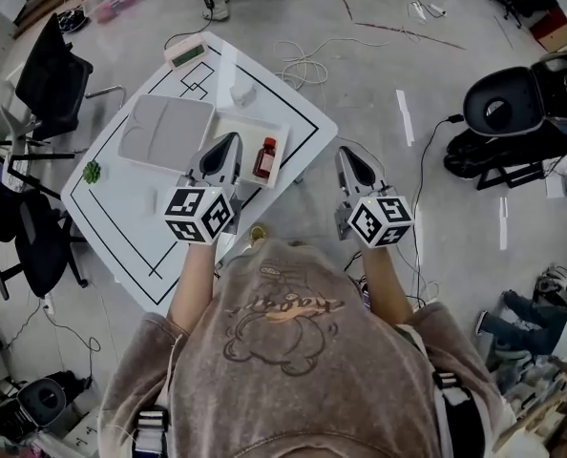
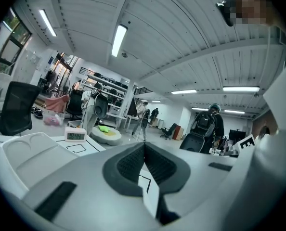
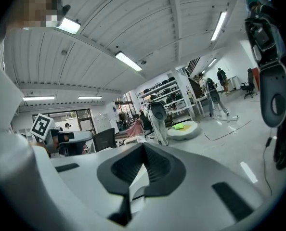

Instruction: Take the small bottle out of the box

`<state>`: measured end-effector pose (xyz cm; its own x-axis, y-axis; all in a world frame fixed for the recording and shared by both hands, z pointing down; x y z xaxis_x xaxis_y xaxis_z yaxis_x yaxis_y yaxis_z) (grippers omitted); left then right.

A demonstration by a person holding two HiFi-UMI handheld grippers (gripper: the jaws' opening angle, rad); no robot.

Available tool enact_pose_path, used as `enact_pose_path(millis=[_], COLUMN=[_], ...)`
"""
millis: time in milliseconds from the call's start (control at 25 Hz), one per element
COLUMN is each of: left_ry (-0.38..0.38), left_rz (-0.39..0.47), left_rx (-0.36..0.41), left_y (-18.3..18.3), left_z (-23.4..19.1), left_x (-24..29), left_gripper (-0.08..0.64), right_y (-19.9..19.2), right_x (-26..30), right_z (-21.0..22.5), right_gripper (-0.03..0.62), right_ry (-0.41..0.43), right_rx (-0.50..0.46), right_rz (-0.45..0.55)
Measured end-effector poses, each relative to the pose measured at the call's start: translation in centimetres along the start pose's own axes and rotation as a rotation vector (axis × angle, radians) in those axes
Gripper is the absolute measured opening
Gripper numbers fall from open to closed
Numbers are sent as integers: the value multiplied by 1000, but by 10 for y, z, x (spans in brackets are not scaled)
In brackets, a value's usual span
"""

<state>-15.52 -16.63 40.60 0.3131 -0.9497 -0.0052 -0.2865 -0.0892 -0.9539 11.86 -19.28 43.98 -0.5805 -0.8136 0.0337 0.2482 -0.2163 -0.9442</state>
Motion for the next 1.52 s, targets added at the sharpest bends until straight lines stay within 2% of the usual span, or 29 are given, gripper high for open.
enact_pose_path(millis=[240,600,1160,1360,1520], left_ry=[-27,-48,-62,-66,-73], left_rz=[4,-48,-123,-190,-292], left_rx=[-33,-59,-44,-55,-27], left_y=[-1,-9,-14,-28,-51], left_z=[0,1,-9,-18,-26], left_x=[3,10,27,40,50], left_gripper=[17,186,336,349,359], right_y=[0,-3,-8,-11,-14], right_x=[3,7,5,2,-3], right_z=[1,0,3,6,6], right_gripper=[-3,-3,-3,-3,-3], right_ry=[3,21,7,-12,-26], right_rx=[-10,3,26,27,35], right_rz=[-9,-21,-24,-40,-46])
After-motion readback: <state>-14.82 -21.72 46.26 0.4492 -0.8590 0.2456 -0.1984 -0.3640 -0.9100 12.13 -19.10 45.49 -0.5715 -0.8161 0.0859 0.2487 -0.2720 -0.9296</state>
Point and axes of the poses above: the fingertips, and each gripper's own axes: x forward along the fingers, z to its right, y out of its top, the point moved 7 cm from there along -x, backward along the fingers, and after that the axes turned 10 degrees about z, right-handed, at the moved point
